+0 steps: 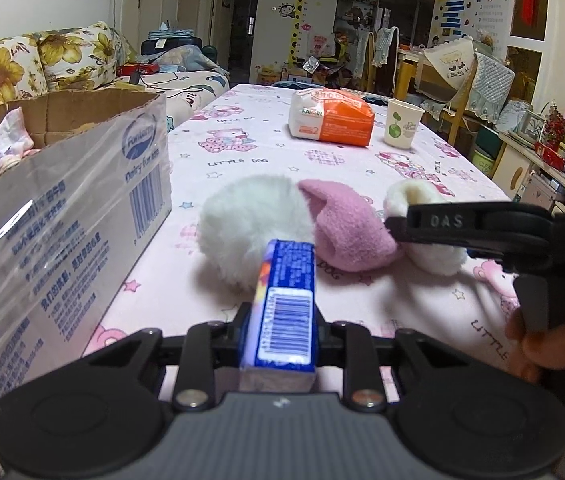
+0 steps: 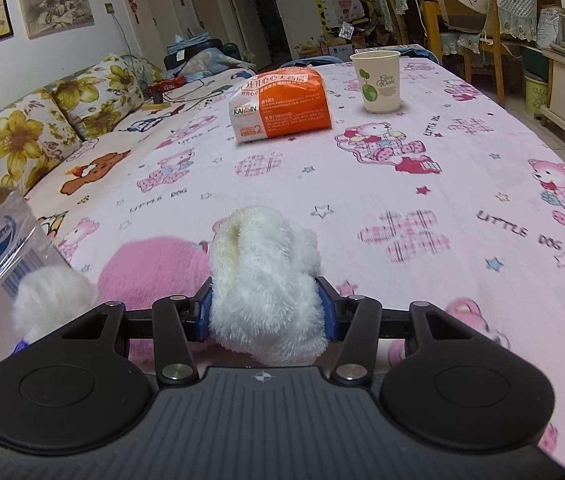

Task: Organize soft objects
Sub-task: 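Carry the blue box and white slipper over the cardboard box with both tools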

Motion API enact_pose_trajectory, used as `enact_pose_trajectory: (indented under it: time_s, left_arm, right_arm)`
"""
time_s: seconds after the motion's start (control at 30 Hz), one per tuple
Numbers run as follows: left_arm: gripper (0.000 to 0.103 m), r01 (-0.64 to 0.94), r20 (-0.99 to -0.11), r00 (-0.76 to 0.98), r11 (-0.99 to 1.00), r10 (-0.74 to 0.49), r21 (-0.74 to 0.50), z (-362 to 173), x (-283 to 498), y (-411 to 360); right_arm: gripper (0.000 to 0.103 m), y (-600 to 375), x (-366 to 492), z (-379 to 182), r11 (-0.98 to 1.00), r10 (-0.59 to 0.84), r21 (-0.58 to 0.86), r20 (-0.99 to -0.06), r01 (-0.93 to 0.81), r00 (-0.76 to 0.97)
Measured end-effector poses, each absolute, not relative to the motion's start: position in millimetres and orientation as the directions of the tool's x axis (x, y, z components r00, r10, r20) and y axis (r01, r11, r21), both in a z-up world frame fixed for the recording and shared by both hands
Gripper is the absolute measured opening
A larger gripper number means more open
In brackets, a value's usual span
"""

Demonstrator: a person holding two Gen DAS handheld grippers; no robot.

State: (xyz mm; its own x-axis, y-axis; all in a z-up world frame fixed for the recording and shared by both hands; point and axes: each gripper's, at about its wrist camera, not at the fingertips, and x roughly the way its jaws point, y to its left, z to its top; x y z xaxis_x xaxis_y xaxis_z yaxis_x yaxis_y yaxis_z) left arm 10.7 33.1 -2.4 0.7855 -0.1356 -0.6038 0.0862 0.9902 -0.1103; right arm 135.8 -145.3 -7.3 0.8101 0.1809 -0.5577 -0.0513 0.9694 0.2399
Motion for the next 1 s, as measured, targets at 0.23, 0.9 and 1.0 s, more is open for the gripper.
enact_pose_trajectory:
  time_s: [0.23, 0.9, 1.0]
  left_arm:
    - [0.025, 0.101, -0.604, 0.783, 0.988, -0.15, -0.115, -3, 9, 33]
    - [0.025, 0.118, -0.591, 0.79, 0.987, -0.162, -0.112, 7, 0, 37]
    - [0.025, 0.126, -0.576, 0.801, 0.987, -0.161, -0.101, 13, -3, 37]
  right_arm:
    - [0.062, -153, 124, -7, 0.973, 0.159, 0.23, -0.576, -0.029, 0.802]
    - [0.06, -137, 83, -13, 0.992, 0.1, 0.12, -0.597, -0.034, 0.796]
    - [0.059, -135, 79, -13, 0.992, 0.102, 0.126, -0.6, -0.032, 0.794]
